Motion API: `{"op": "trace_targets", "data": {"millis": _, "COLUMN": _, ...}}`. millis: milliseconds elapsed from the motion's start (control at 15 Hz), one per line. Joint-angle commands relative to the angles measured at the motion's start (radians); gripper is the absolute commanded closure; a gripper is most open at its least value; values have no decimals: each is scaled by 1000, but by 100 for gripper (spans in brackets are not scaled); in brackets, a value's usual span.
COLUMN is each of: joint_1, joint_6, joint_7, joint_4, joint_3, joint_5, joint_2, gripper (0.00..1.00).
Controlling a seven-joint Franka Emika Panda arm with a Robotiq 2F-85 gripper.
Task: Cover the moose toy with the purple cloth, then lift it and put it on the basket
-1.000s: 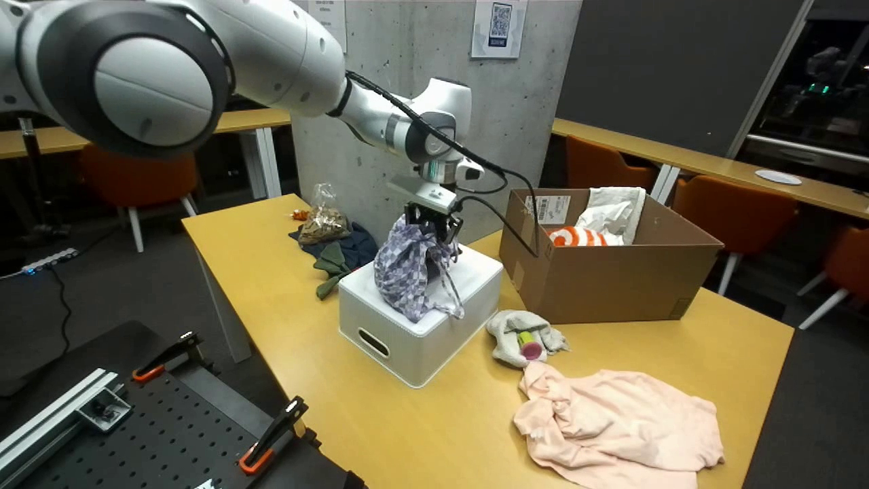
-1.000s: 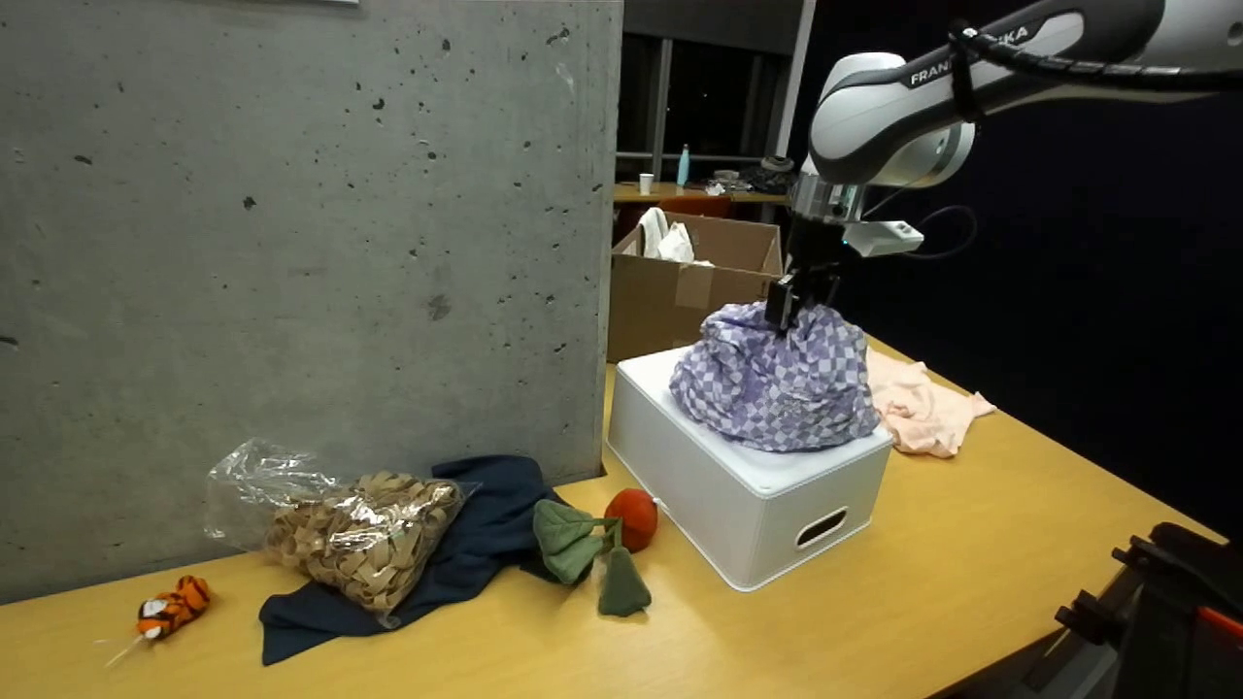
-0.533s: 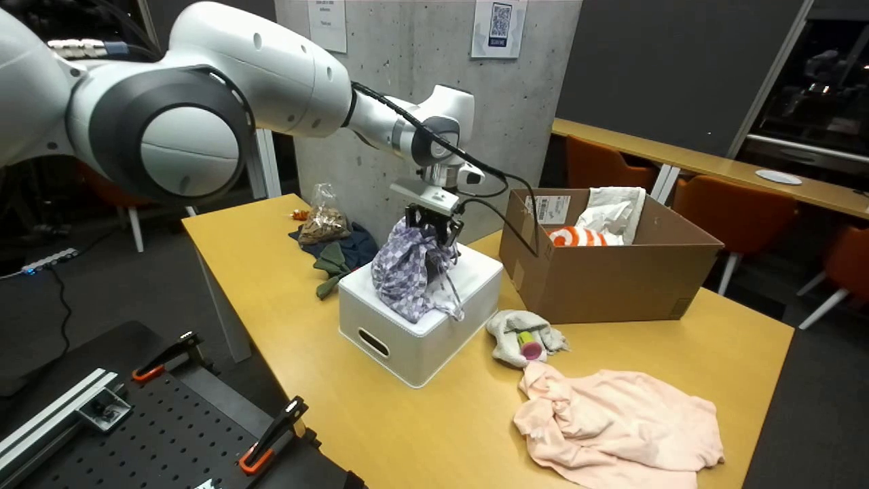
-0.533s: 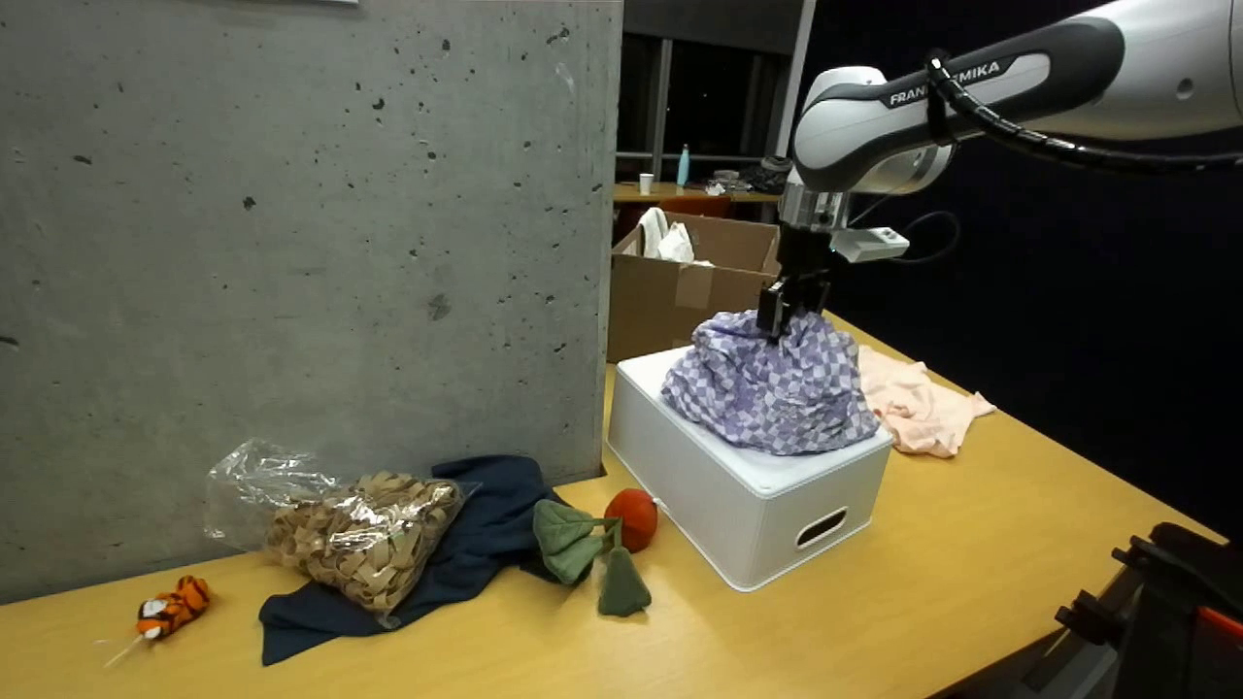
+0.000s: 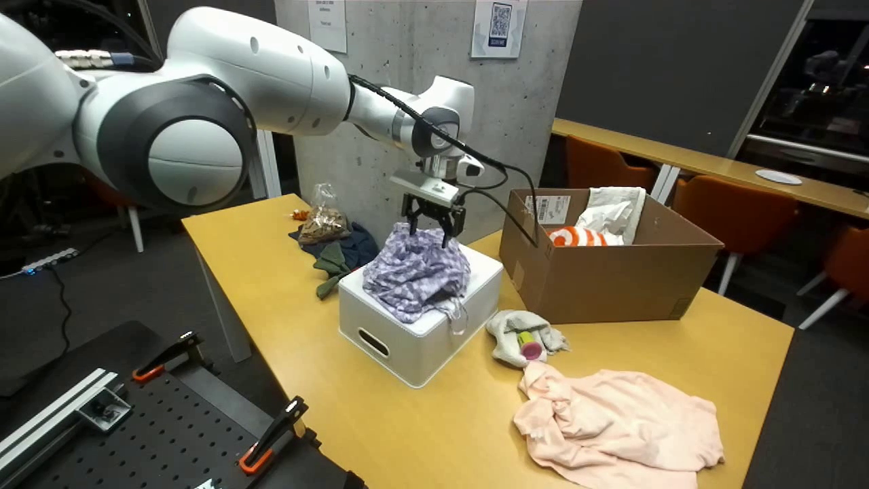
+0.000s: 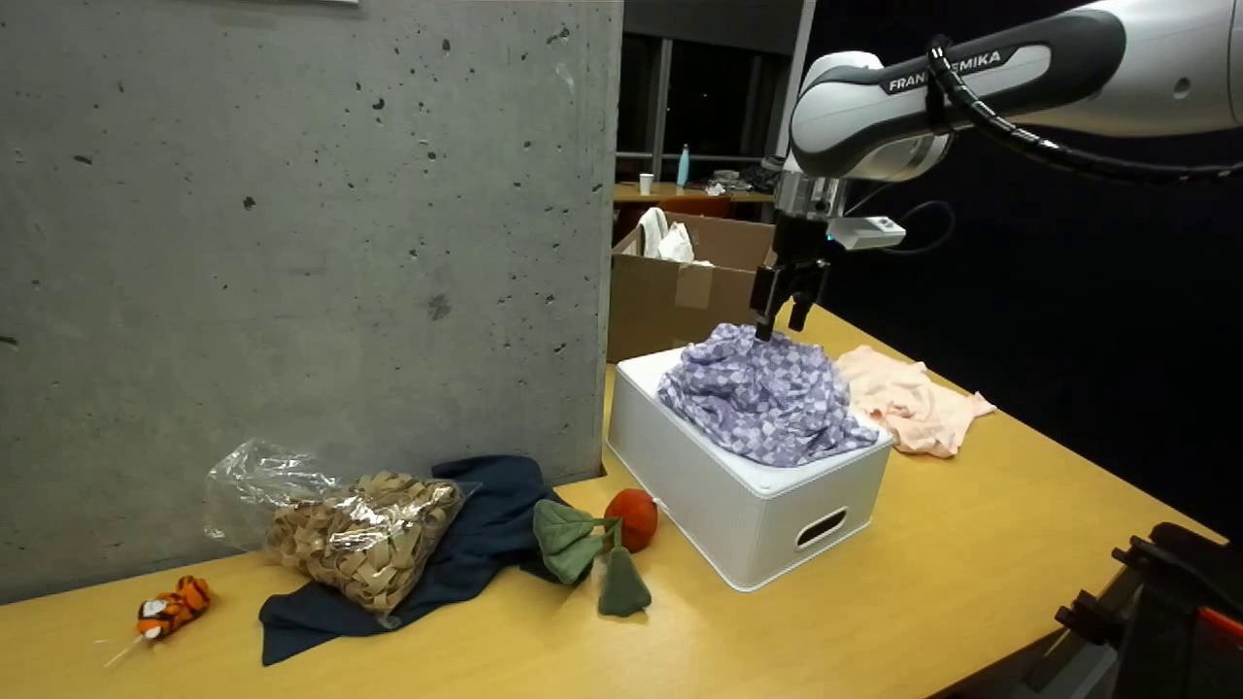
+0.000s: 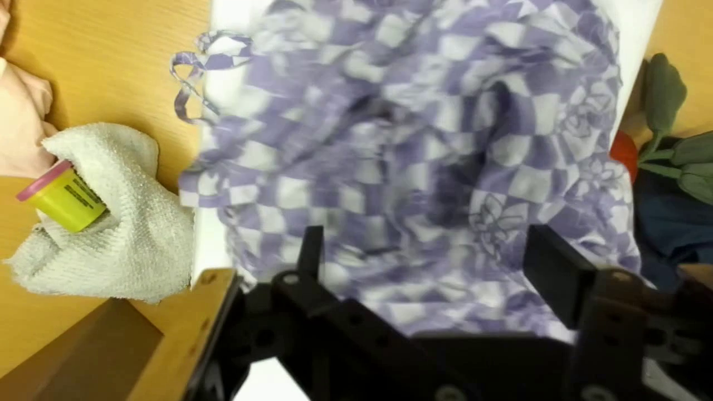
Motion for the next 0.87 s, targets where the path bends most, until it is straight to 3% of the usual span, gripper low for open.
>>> {"op": "trace_targets", "data": {"millis": 0, "joint_1": 6, "joint_6": -33, "joint_7": 6, "joint_4": 0, "joint_3": -6, "joint_5": -8, "joint_2": -41, "gripper": 0}}
{"op": "trace_targets", "data": {"millis": 800, "joint_1": 12, "joint_6": -2, "joint_7": 16, "joint_4": -96, "joint_3": -32, "joint_5": -12, "joint_2": -180, "gripper": 0}}
